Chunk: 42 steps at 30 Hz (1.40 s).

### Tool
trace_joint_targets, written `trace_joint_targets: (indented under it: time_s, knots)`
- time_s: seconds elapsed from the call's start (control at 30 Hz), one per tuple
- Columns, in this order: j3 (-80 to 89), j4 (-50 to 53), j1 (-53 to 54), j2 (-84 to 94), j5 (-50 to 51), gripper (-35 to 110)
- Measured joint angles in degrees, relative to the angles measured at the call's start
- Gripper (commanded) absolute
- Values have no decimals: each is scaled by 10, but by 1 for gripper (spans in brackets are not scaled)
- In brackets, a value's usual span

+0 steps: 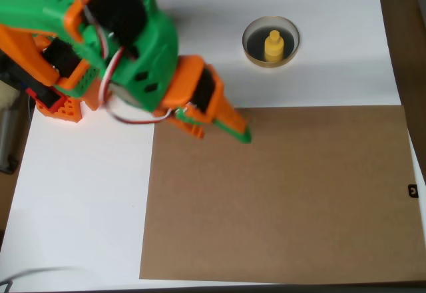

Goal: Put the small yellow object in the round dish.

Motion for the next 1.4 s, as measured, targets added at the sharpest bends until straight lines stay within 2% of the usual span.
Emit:
trace_joint_targets:
  time_s: [0.43, 0.7, 1.0, 1.4]
  knots:
    - [113, -115, 185, 44, 40, 28]
    - [176, -173, 262, 63, 56, 28]
    - [323, -233, 291, 163, 55, 28]
    - [433, -241, 276, 291, 83, 29]
